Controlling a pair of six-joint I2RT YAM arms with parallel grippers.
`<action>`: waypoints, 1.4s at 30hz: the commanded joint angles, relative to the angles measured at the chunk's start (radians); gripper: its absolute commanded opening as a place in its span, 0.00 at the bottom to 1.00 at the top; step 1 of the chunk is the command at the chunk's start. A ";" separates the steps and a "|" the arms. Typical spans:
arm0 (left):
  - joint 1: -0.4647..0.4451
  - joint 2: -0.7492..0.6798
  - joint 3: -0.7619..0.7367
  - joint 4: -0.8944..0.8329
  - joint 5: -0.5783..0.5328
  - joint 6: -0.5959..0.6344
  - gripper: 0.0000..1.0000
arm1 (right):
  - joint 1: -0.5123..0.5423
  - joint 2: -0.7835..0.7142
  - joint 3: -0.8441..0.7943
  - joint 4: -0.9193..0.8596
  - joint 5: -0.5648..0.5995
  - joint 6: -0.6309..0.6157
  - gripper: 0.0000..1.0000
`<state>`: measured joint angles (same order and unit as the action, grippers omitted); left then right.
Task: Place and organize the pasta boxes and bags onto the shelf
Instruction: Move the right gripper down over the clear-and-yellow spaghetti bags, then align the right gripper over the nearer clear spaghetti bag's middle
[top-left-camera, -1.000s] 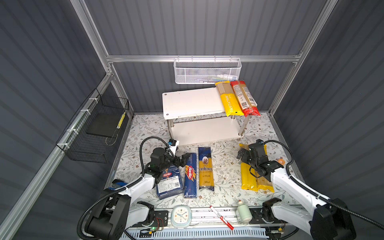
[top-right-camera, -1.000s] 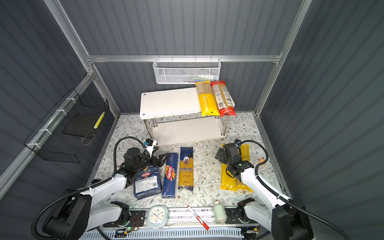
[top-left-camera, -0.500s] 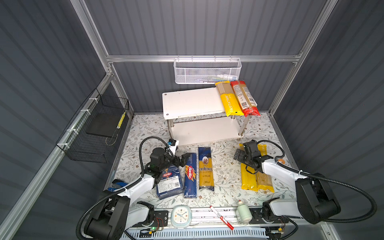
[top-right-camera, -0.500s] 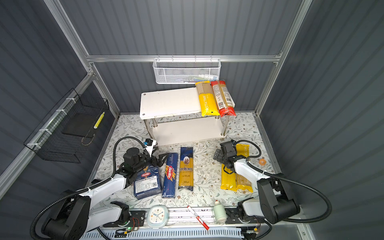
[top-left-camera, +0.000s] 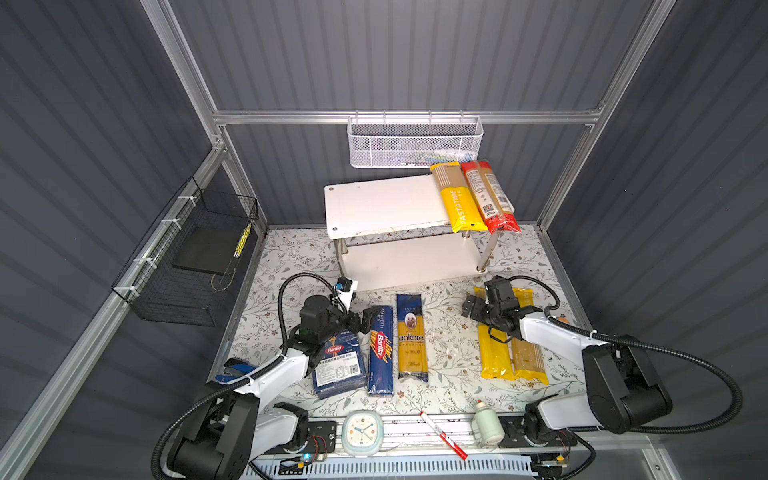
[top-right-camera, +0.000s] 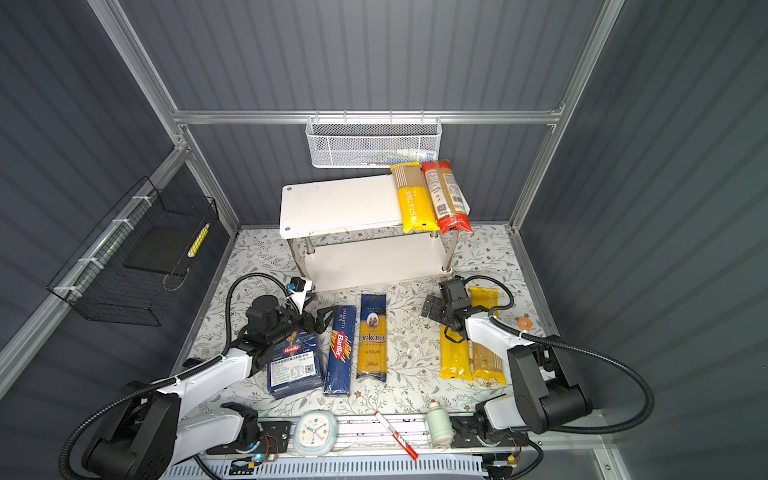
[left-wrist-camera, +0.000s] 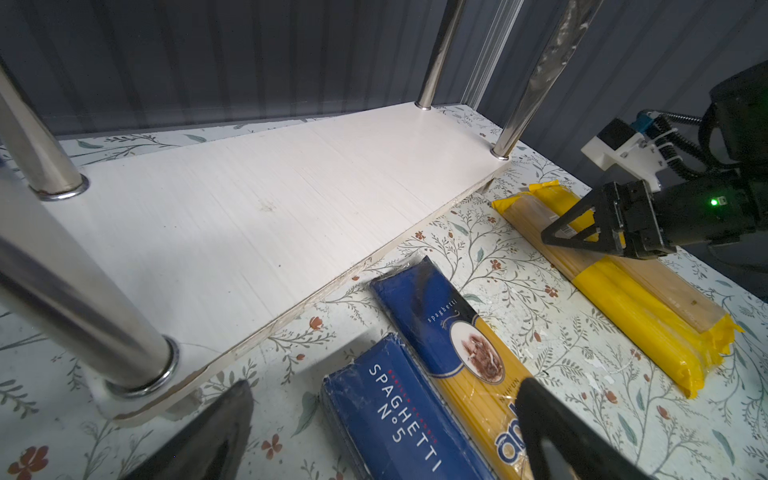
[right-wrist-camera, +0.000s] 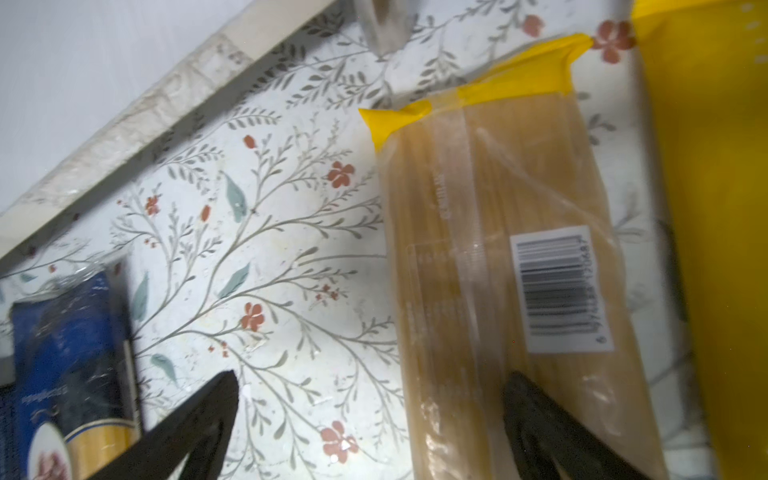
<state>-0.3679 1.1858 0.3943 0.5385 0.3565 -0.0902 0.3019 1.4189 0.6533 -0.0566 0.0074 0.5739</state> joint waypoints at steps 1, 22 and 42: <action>-0.002 0.002 0.008 -0.005 0.012 -0.008 0.99 | 0.023 -0.004 -0.031 0.088 -0.149 -0.062 0.99; -0.002 -0.005 0.005 -0.009 0.006 -0.010 0.99 | -0.036 -0.215 -0.130 -0.080 0.139 0.046 0.99; -0.002 -0.016 0.003 -0.015 0.002 -0.007 0.99 | 0.061 -0.110 -0.075 -0.121 0.017 0.020 0.99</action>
<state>-0.3679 1.1824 0.3943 0.5373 0.3557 -0.0906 0.3145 1.2964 0.5442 -0.1295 0.0532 0.6037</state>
